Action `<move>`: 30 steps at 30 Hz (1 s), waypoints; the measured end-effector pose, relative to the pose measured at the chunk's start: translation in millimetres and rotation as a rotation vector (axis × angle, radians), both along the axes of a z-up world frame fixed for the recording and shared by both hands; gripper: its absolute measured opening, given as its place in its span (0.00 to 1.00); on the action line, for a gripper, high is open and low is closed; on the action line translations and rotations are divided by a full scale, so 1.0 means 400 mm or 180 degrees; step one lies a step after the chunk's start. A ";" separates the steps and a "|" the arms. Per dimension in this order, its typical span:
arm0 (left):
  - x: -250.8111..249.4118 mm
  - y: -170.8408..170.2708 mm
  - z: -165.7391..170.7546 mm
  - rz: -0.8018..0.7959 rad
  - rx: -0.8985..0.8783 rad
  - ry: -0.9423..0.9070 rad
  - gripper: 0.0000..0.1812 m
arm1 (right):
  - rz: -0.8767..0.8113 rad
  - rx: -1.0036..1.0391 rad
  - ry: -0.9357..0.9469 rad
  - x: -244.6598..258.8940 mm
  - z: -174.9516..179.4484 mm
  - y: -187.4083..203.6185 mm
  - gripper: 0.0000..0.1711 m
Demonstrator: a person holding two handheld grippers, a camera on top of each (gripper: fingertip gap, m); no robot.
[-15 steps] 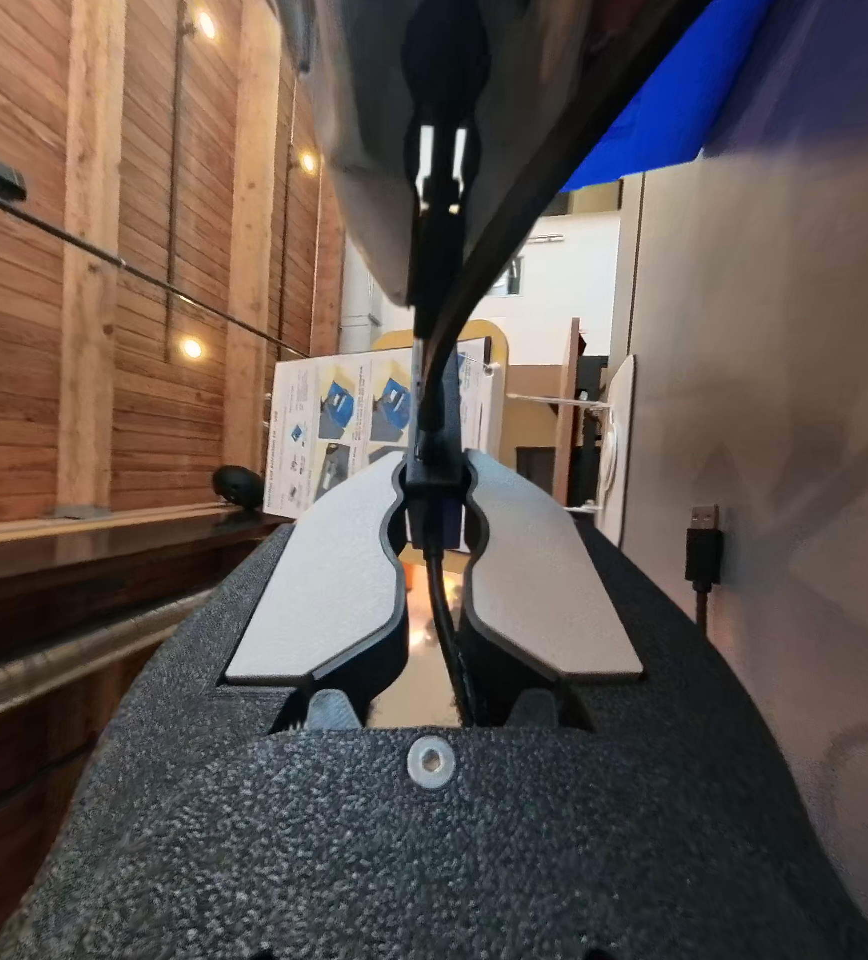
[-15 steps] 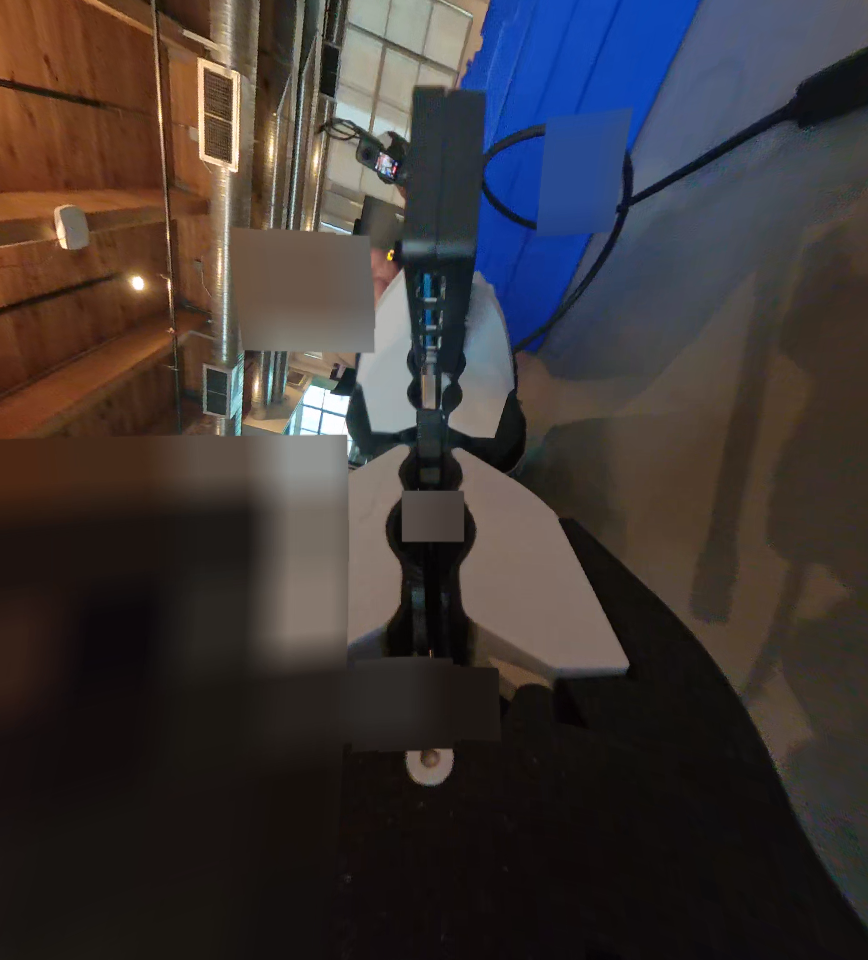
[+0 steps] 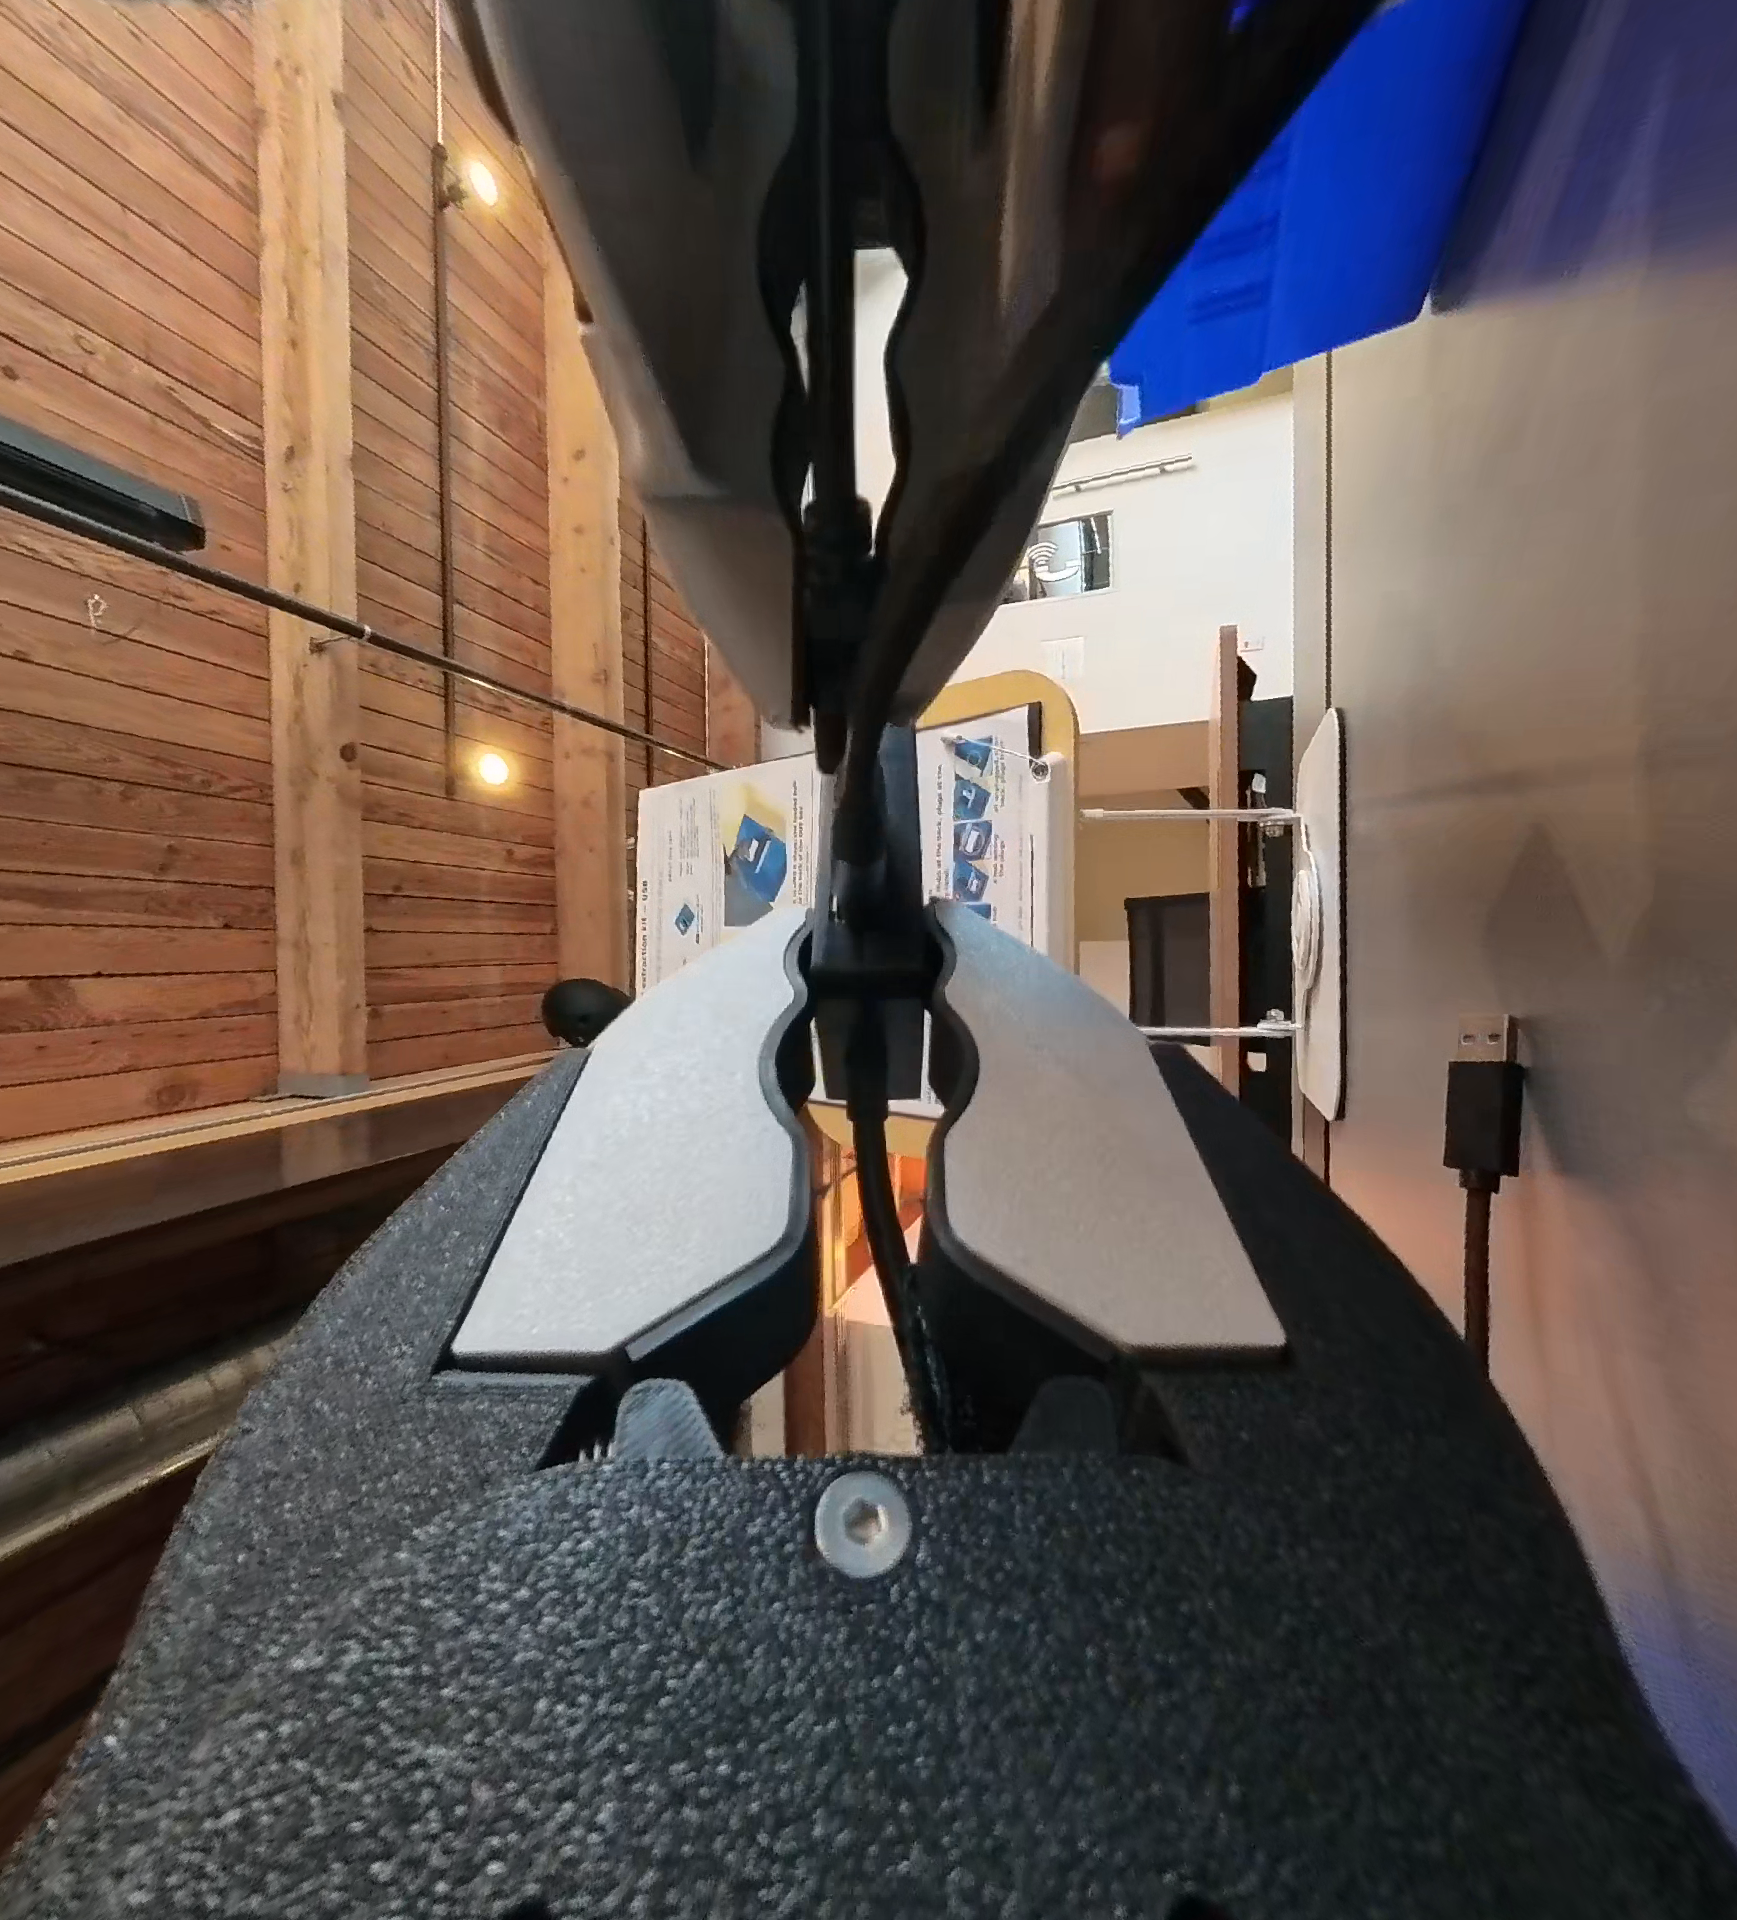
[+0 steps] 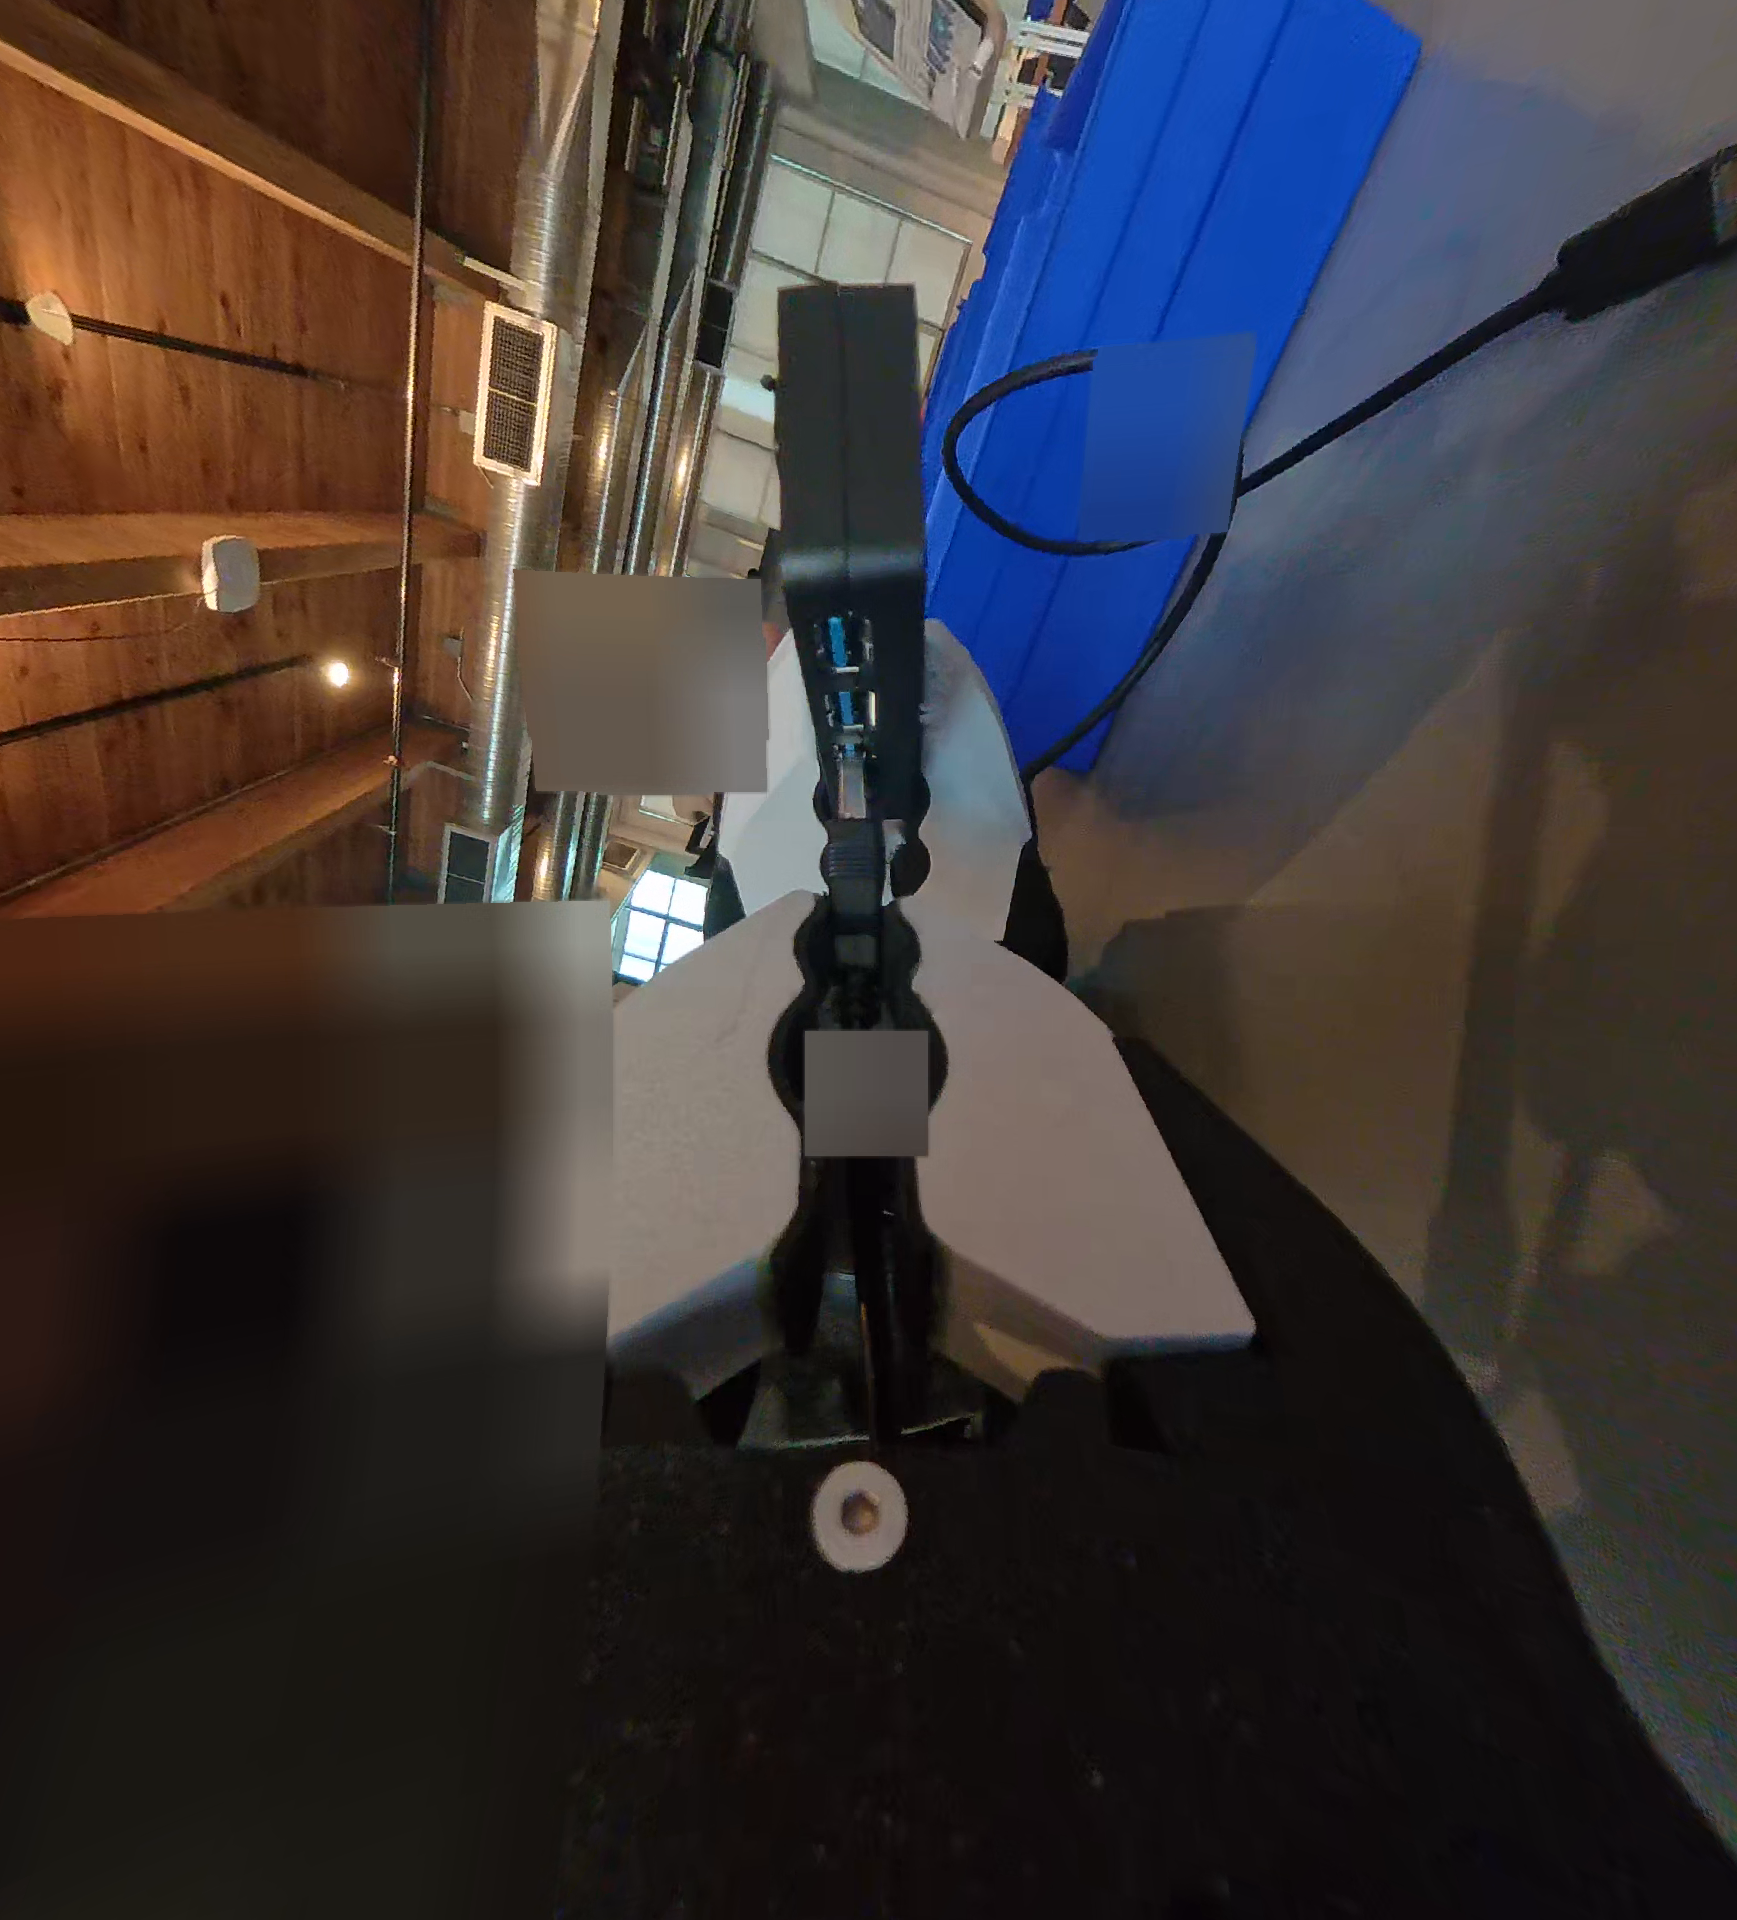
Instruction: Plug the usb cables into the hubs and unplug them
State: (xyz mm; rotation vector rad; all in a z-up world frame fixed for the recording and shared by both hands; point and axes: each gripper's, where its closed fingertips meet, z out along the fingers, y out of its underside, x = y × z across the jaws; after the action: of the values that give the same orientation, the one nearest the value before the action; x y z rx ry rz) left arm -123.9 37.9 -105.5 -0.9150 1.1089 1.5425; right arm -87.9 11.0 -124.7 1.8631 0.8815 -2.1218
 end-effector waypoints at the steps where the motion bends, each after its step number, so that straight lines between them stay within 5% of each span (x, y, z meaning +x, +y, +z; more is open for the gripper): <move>1: 0.002 0.000 0.001 -0.0006 0.0000 0.0002 0.09 | -0.0012 0.0000 0.0002 0.001 0.000 0.000 0.05; 15: 0.059 -0.013 -0.006 -0.0225 -0.0200 -0.0040 0.09 | 0.0026 0.0125 -0.0042 0.039 -0.002 0.001 0.04; 30: 0.147 -0.172 -0.023 -0.0963 -0.0481 0.0309 0.09 | 0.1157 0.0450 -0.0322 0.118 -0.014 -0.148 0.04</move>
State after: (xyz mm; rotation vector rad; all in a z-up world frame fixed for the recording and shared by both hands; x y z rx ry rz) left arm -65.0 -30.7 -114.7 -0.7377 1.3805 1.2783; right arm -40.6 -48.0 -130.3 1.6959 1.2636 -1.7737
